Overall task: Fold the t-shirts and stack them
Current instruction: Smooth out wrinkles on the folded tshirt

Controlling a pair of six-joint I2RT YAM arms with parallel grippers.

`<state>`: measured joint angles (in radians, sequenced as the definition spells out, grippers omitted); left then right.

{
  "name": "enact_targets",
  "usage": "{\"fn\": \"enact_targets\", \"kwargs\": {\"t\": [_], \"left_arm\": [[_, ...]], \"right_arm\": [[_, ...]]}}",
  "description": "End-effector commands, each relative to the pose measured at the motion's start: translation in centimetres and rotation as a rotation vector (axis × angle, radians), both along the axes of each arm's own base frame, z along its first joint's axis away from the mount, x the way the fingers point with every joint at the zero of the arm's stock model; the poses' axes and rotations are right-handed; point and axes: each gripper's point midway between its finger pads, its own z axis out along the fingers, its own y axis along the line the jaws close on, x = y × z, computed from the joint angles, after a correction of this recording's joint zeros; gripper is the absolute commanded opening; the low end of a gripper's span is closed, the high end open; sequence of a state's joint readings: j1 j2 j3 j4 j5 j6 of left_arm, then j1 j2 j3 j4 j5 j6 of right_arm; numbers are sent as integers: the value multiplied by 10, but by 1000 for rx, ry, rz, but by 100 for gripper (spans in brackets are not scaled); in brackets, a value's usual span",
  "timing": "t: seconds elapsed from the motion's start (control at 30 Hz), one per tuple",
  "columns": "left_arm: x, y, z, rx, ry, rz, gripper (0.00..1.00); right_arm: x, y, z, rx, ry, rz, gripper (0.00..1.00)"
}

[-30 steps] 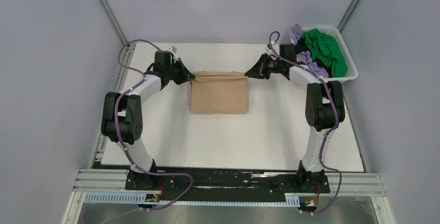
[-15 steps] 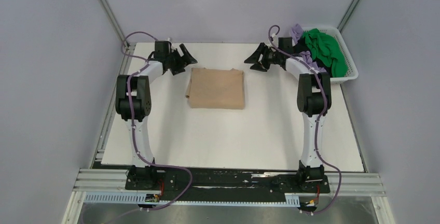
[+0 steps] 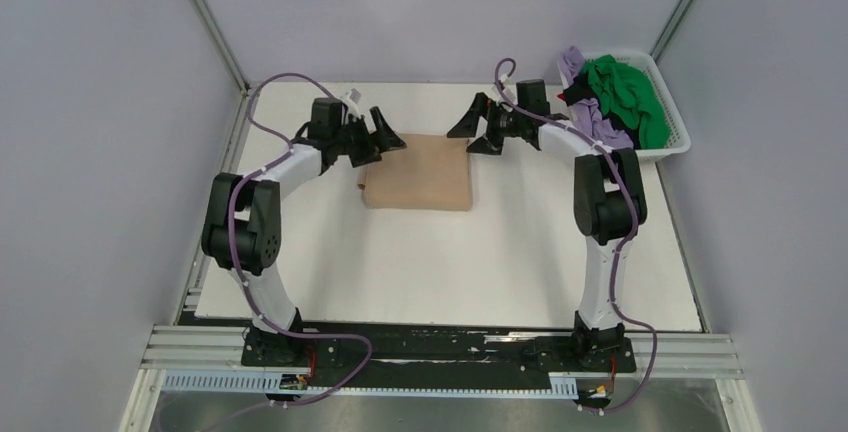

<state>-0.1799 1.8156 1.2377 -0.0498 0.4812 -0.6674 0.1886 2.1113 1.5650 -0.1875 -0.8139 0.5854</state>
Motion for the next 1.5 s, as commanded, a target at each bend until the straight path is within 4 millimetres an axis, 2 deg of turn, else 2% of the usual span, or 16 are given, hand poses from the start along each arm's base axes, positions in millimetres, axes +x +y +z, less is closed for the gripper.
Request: {"fn": "enact_targets", "kwargs": {"t": [0.0, 0.07, 0.17, 0.23, 0.37, 0.5, 0.6, 0.7, 0.77, 0.87, 0.97, 1.07, 1.17, 1.27, 1.3, 1.47], "left_arm": [[-26, -20, -14, -44, 8, -82, 100], [-30, -17, -35, -23, 58, -68, 100], [-40, -11, -67, 24, 146, -62, 100], [-45, -9, -78, 36, 174, -65, 100], [-54, 1, -91, 93, 202, -41, 100], [-63, 1, -91, 83, 204, -52, 100], [-69, -2, -87, 63, 192, -70, 100], [-66, -3, -69, 57, 155, -82, 100], [-57, -4, -49, 58, 110, -81, 100], [-31, 0, -21, 82, 43, -32, 100], [-5, 7, -10, 81, 16, -4, 100], [25, 8, -11, 72, 12, -5, 100], [48, 6, -24, 77, 25, -4, 100], [67, 0, -52, 76, 85, -20, 100], [68, 0, -68, 81, 118, -24, 100], [74, -1, -105, 78, 203, -2, 100]], "right_arm": [[6, 25, 24, 36, -102, 51, 100], [19, 30, 23, 49, -105, 45, 100], [40, 33, 2, 46, -71, 9, 100], [50, 35, -19, 41, -38, -6, 100], [74, 32, -49, 5, -22, -62, 100], [81, 31, -70, -4, 15, -83, 100], [83, 32, -68, -4, 21, -80, 100], [79, 36, -36, 23, -20, -50, 100], [73, 39, -6, 25, -81, -29, 100], [58, 42, 36, 26, -167, -3, 100], [32, 42, 59, 28, -201, 25, 100], [-5, 47, 72, 49, -233, 62, 100], [-40, 51, 58, 64, -194, 91, 100], [-64, 48, 31, 76, -107, 97, 100], [-71, 47, 20, 81, -80, 98, 100], [-94, 41, -42, 61, 68, 98, 100]]}}
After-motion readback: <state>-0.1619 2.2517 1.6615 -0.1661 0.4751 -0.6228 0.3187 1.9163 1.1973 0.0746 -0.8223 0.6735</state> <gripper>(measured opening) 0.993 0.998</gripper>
